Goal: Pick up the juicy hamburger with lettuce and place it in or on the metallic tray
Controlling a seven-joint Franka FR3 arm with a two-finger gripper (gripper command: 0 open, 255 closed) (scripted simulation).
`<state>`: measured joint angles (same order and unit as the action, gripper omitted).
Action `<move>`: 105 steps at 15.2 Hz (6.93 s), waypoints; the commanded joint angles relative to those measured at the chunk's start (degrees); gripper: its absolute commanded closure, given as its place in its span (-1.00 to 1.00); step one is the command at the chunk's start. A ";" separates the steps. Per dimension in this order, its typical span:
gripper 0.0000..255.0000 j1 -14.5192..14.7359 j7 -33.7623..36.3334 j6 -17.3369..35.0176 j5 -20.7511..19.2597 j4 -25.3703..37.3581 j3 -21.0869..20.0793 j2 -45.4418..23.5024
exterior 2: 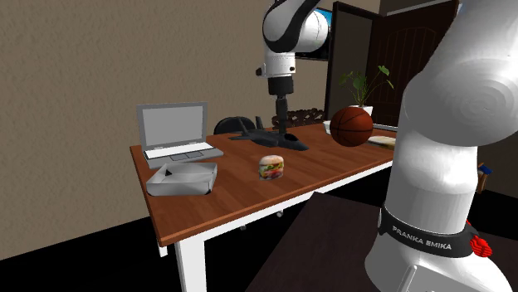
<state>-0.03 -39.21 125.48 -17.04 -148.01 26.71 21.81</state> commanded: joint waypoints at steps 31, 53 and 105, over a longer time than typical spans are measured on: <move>1.00 -1.02 -42.63 24.04 32.36 13.64 3.10 -39.53; 1.00 2.75 -34.54 13.26 20.67 14.64 8.24 -27.70; 1.00 10.82 -14.10 0.09 31.46 58.21 -5.80 -60.24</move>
<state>10.82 -53.30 125.48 14.39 -89.85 20.93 -38.34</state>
